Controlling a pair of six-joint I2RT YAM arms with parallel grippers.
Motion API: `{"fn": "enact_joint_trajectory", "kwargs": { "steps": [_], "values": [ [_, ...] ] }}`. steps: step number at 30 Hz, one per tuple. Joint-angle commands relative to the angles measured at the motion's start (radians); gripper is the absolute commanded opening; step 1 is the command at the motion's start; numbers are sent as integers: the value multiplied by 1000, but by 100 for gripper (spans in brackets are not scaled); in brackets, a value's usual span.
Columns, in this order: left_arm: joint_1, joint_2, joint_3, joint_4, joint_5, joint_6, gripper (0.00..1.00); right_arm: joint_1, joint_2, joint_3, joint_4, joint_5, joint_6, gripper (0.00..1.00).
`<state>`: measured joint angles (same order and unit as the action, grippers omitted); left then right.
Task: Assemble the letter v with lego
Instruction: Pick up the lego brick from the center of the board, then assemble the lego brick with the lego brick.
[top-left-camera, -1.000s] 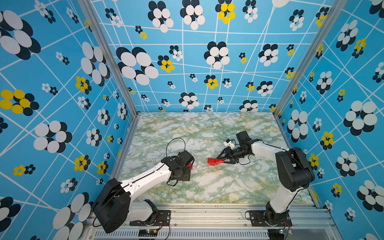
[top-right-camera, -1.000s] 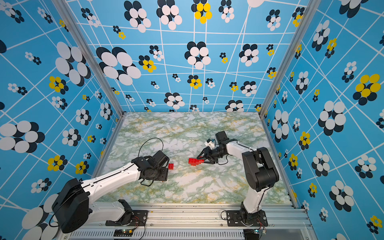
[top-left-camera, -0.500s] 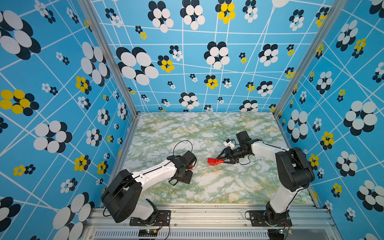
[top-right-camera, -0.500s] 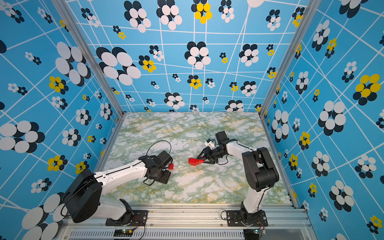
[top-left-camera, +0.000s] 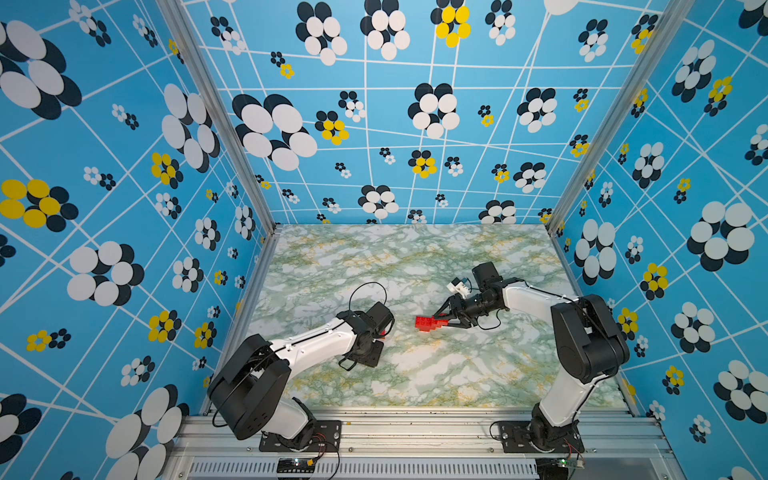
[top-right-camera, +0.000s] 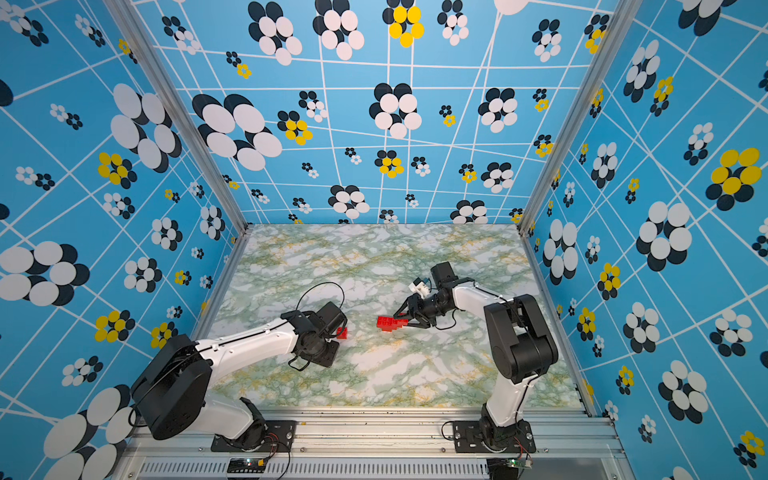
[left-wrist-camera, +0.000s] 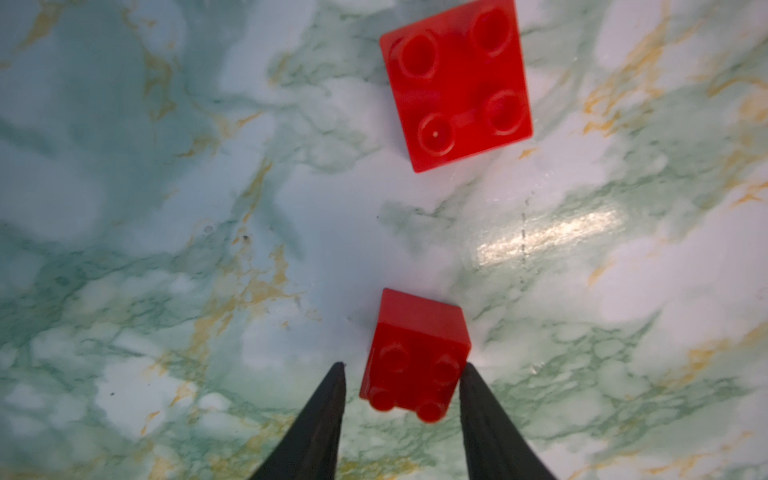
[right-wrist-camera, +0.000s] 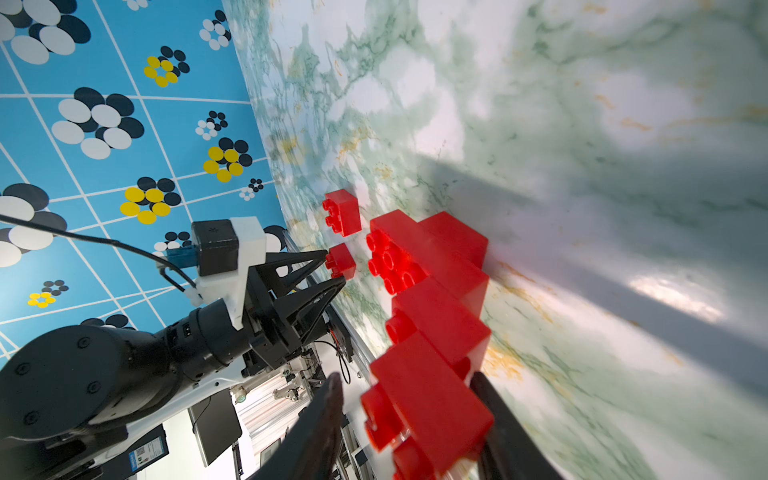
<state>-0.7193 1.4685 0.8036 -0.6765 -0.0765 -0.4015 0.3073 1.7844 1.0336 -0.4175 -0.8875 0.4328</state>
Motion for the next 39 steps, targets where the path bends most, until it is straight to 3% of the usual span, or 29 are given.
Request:
{"fn": "enact_joint_trajectory", "kwargs": {
  "steps": [1, 4, 10, 12, 16, 21, 28, 39],
  "values": [
    [11, 21, 19, 0, -11, 4, 48, 8, -5, 19, -45, 10, -22, 51],
    [11, 35, 22, 8, -9, 7, 53, 9, -3, 19, -44, 12, -21, 51],
    [14, 37, 28, 12, -3, -3, 44, 9, -3, 19, -45, 14, -23, 51],
    [14, 30, 33, 7, -4, -5, 37, 8, -3, 19, -46, 14, -24, 51],
    [17, 29, 56, -27, -36, -30, 36, 9, -1, 19, -50, 17, -26, 51],
    [48, 19, 99, -36, -27, -69, 28, 9, -3, 20, -59, 22, -32, 51],
    [104, 50, 152, 42, 55, -85, 26, 8, -3, 19, -62, 24, -34, 51],
    [111, 120, 192, 68, 62, -80, 25, 8, -5, 22, -68, 25, -37, 51]
  ]
}}
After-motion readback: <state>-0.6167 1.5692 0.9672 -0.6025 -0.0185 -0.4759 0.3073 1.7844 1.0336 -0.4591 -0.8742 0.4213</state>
